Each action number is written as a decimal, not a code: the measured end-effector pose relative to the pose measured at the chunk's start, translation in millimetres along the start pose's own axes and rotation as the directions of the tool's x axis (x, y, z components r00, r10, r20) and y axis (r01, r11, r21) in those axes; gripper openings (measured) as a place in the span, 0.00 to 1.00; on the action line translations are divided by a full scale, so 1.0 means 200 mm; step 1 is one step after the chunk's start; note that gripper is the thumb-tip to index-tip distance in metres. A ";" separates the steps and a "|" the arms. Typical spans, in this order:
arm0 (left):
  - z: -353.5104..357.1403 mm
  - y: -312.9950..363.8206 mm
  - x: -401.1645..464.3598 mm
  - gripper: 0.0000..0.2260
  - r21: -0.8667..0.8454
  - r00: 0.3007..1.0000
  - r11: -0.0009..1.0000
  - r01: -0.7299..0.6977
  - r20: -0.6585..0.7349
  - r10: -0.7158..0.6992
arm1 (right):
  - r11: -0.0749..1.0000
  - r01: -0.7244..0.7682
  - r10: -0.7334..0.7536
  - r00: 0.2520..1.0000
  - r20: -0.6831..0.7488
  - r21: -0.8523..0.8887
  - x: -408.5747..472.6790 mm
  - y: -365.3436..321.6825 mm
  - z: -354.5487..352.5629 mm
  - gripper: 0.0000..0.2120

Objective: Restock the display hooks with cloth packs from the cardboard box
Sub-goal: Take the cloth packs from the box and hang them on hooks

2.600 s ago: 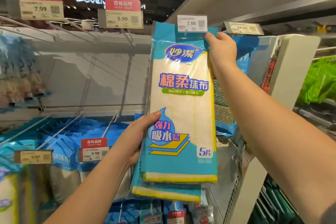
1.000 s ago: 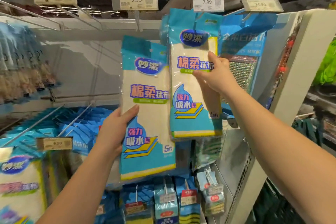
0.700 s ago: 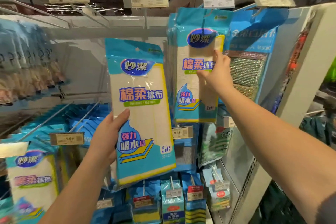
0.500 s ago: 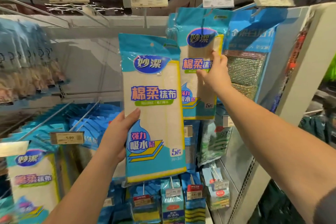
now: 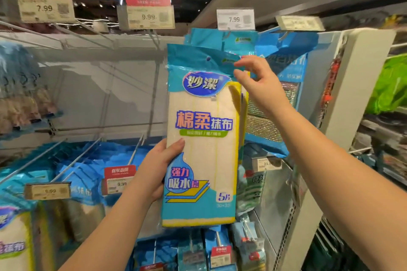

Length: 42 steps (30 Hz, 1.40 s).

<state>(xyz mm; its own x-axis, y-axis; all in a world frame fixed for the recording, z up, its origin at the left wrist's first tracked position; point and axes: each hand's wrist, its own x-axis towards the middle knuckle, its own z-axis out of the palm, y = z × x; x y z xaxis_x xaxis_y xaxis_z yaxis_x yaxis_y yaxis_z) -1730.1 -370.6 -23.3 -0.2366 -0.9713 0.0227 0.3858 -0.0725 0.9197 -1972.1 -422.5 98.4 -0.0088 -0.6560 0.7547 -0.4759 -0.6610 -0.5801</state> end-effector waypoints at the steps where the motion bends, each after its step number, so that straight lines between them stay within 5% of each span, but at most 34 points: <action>1: 0.03 0.00 0.02 0.22 -0.008 1.000 1.000 -0.004 0.012 0.005 | 0.999 -0.018 0.017 1.000 0.017 0.033 0.02 0.01 -0.02 0.08; 8: 0.21 0.02 0.13 0.20 0.020 0.996 0.999 -0.033 0.084 0.031 | 0.949 -0.085 0.109 0.992 -0.064 0.302 0.17 0.05 -0.09 0.10; 20: 0.30 0.00 0.18 0.23 0.223 0.995 0.970 -0.100 0.030 0.096 | 0.925 -0.185 0.203 0.979 -0.020 0.331 0.24 0.16 -0.10 0.14; 26: 0.33 0.05 0.18 0.14 0.214 0.991 0.968 -0.127 -0.012 0.133 | 0.919 -0.159 0.189 0.981 -0.050 0.362 0.31 0.09 -0.11 0.14; 37: 0.34 0.06 0.19 0.12 0.127 0.989 0.983 -0.133 -0.048 0.141 | 0.943 -0.289 0.294 0.956 -0.006 0.162 0.41 0.07 -0.11 0.16; 42: 0.33 0.05 0.25 0.12 0.056 0.985 0.991 -0.124 -0.117 0.129 | 0.967 -0.234 0.227 0.970 -0.083 -0.102 0.26 0.04 -0.09 0.23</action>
<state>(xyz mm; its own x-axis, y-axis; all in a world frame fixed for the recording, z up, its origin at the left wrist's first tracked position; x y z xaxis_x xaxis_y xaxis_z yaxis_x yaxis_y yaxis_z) -1797.8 -404.4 12.9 -0.0789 -0.9923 0.0955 0.3616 0.0608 0.9304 -1991.6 -455.6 138.0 -0.1895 -0.7561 0.6265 -0.5476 -0.4482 -0.7066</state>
